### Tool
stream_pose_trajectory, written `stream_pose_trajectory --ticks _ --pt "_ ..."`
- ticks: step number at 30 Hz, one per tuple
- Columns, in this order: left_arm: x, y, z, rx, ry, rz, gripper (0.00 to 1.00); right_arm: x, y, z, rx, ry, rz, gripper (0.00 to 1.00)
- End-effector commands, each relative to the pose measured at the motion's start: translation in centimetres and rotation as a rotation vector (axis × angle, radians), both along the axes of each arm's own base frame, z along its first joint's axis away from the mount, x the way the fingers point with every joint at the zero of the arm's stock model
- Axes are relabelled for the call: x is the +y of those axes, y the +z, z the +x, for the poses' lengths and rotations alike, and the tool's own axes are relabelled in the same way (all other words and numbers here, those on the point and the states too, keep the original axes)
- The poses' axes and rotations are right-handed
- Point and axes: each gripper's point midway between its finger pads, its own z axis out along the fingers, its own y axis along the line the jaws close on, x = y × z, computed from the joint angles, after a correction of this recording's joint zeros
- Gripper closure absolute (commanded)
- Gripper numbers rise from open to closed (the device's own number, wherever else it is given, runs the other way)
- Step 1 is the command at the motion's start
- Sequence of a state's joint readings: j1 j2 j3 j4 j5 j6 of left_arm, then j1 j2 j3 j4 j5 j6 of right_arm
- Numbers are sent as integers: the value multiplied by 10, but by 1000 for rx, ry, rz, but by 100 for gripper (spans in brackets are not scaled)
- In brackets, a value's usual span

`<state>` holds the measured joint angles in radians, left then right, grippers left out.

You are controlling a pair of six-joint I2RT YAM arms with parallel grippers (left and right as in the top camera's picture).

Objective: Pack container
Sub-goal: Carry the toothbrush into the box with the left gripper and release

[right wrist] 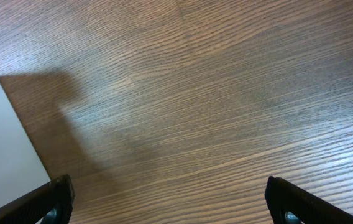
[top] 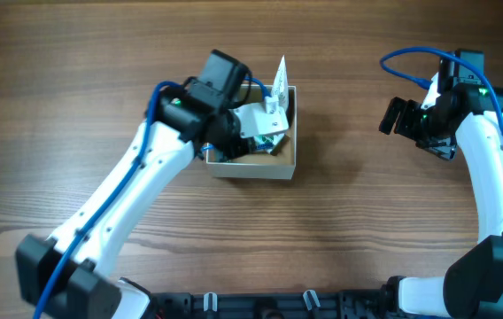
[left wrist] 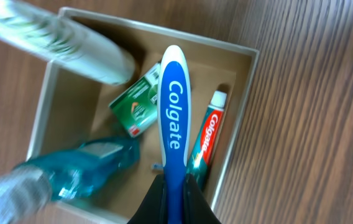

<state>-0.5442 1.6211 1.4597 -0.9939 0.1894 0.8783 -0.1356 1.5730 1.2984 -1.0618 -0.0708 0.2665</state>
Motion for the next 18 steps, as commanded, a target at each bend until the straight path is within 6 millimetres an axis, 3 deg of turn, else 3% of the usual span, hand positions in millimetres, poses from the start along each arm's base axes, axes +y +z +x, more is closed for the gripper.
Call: stream_pose_trajectory --ticks 1,11,18 --pt "-25 -13 -6 36 -110 -37 96 -1 -2 0 6 2 -3 1" --pt "-51 -35 0 11 -184 -21 96 -1 -2 0 7 2 -2 0" --pt "-53 -43 1 20 -185 -14 96 -1 -2 0 7 2 -2 0"
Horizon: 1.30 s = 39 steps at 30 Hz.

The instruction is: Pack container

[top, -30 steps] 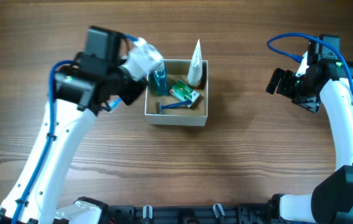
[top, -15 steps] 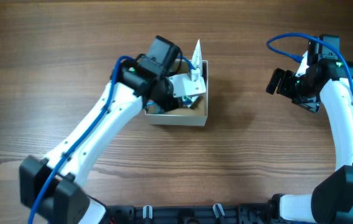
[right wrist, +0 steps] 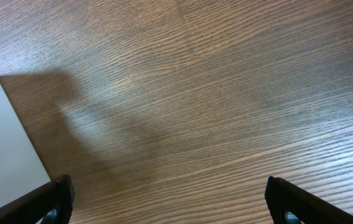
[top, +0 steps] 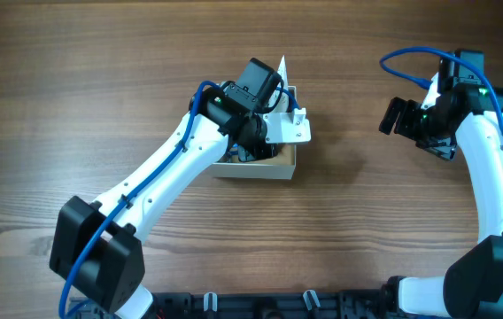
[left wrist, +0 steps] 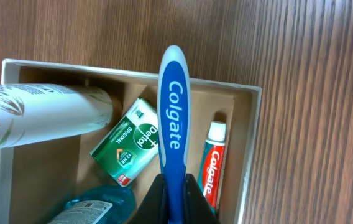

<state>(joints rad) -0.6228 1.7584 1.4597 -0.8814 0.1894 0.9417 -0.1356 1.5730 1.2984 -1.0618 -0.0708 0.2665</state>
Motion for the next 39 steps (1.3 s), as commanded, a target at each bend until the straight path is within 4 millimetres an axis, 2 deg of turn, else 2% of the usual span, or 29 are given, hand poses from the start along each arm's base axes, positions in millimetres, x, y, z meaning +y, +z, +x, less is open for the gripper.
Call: stream_pose_trajectory --ticks 1,3,6,7,8,10,11,15,19,22,24,26,30,32,36,37,39 --pt "-12 -2 -5 29 -45 -40 88 -1 -2 0 7 2 -2 0" --pt "-12 -2 -5 31 -41 -40 65 -1 -2 0 7 2 -2 0" --pt "-12 -2 -5 34 -31 -43 47 -1 -2 0 7 2 -3 0" --pt "-12 -2 -4 37 -19 -47 36 -1 -2 0 7 2 -3 0" --pt "-12 -1 -4 40 -9 -49 30 -1 -2 0 7 3 -3 0" --pt "-9 0 -1 39 23 -47 6 -1 -2 0 8 4 -3 0" --pt "-6 1 1 36 47 -43 0 -1 -2 0 8 4 -3 0" --pt "11 18 13 17 227 -60 0 -1 -2 1 5 4 -3 0" --pt "36 51 25 -6 449 -138 0 3 -1 3 -10 69 7 0" --pt "68 76 40 -17 646 -216 0 7 6 14 -61 95 -5 0" --pt "98 88 55 -14 815 -282 0 13 20 29 -135 128 -37 0" --pt "129 93 69 -3 974 -333 0 22 35 45 -212 175 -74 0" --pt "194 92 87 47 1306 -427 0 54 58 79 -377 311 -112 0" --pt "217 92 91 64 1403 -463 0 64 68 91 -444 341 -121 0" --pt "245 92 93 62 1478 -478 0 69 84 109 -544 347 -132 0" --pt "254 91 92 63 1500 -476 0 69 87 107 -550 393 -158 0" --pt "251 90 86 92 1484 -473 0 68 90 100 -538 368 -143 0"
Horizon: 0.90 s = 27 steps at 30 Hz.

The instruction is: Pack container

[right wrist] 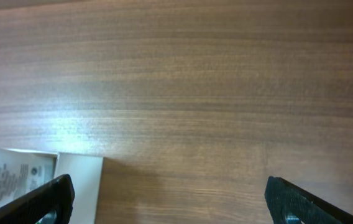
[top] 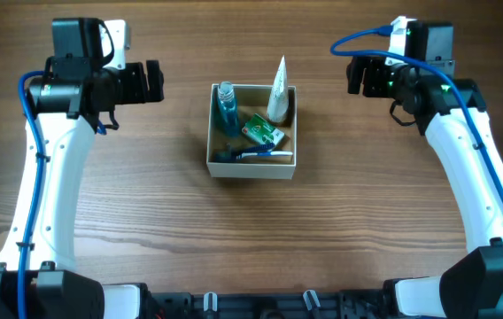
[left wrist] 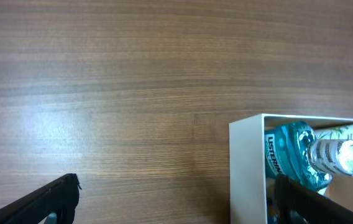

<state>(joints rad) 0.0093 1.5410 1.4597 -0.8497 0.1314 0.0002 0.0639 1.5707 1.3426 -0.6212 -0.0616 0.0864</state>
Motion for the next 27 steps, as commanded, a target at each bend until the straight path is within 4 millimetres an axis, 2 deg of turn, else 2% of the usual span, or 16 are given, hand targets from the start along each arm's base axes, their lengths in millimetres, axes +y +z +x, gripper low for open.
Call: stream_pose_trajectory --ticks 1,5,8,12,17,22,25,27 --pt "0 3 -9 23 -3 -45 0 -3 28 -11 -42 -14 -8 0" --pt "-2 22 -21 -17 -31 -29 0 -10 54 -31 -80 -72 10 0" --pt "-2 45 -40 -86 -29 -24 0 -16 75 -62 -121 -116 25 0" --pt "-3 63 -77 -168 -31 -20 0 -19 88 -104 -180 -141 57 0" --pt "-3 75 -132 -306 -47 13 0 -22 88 -154 -278 -149 81 0" --pt "2 80 -185 -446 -9 32 0 -24 71 -202 -362 -129 79 0" --pt "1 86 -205 -524 -10 35 0 -26 66 -217 -405 -131 86 0" --pt "-3 94 -211 -563 -27 22 0 -26 65 -222 -421 -130 87 0"
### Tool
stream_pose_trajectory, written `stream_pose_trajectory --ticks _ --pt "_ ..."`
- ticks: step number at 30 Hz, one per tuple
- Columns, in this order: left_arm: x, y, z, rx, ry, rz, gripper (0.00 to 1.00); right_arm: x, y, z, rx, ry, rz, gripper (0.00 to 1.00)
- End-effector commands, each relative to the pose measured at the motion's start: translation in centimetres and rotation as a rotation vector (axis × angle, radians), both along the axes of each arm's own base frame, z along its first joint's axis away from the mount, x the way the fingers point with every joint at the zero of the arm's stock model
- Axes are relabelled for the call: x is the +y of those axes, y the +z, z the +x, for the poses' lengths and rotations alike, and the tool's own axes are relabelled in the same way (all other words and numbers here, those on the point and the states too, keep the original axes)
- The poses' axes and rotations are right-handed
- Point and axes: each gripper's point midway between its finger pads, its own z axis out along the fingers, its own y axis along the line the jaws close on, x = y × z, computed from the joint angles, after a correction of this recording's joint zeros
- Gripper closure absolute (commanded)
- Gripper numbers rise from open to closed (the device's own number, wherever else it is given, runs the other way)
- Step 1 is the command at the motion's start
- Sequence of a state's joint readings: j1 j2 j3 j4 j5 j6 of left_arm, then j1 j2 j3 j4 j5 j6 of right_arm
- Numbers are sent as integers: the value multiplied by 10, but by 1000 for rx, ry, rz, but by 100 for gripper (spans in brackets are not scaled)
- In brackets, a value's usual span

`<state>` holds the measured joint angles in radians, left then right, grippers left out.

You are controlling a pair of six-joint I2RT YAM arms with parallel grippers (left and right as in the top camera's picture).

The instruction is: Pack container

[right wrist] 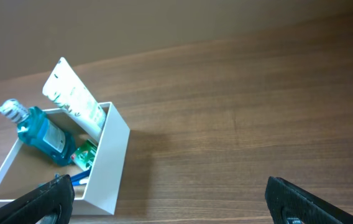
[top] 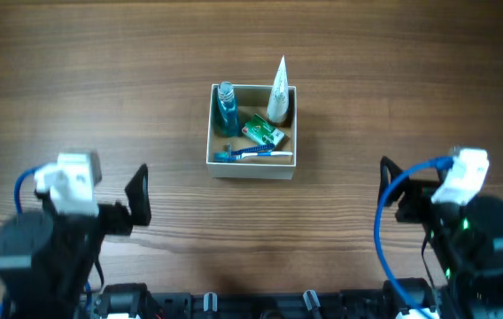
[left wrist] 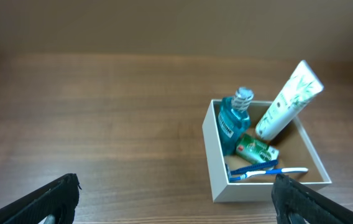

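Observation:
The white open box (top: 209, 124) stands at the table's middle. Inside it stand a blue mouthwash bottle (top: 226, 105) and a white tube (top: 278, 84) leaning on the far right corner. A green soap pack (top: 263, 133) and a blue-and-white toothbrush (top: 253, 154) lie flat. My left gripper (left wrist: 175, 182) is open and empty, well short of the box (left wrist: 217, 171) and to its left. My right gripper (right wrist: 168, 182) is open and empty, to the right of the box (right wrist: 111, 162).
Bare wooden table surrounds the box on all sides. Both arms are folded back at the near edge, the left arm (top: 57, 230) at the near left corner and the right arm (top: 464, 221) at the near right.
Both arms were stretched out beside the box at the far left and far right. Now they sit folded at the near edge. Both grippers stay open. The box contents are unchanged.
My left gripper was shut on the blue toothbrush over the box, and still held it there a moment later. Then the toothbrush lay in the box and the left gripper was open, off to the left. Now both arms are back at the near edge.

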<state>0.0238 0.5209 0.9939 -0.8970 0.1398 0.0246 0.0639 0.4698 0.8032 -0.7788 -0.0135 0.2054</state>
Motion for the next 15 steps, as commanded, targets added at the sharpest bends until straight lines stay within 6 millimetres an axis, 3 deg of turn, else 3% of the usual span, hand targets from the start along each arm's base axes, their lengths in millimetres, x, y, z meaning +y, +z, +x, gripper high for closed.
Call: stream_pose_trajectory --ticks 1,15 --pt "-4 7 -11 -63 -25 3 0 -4 -4 -8 -26 -21 -1 0" --pt "-4 -17 -23 42 -25 -1 0 -5 -28 -19 82 -21 -9 0"
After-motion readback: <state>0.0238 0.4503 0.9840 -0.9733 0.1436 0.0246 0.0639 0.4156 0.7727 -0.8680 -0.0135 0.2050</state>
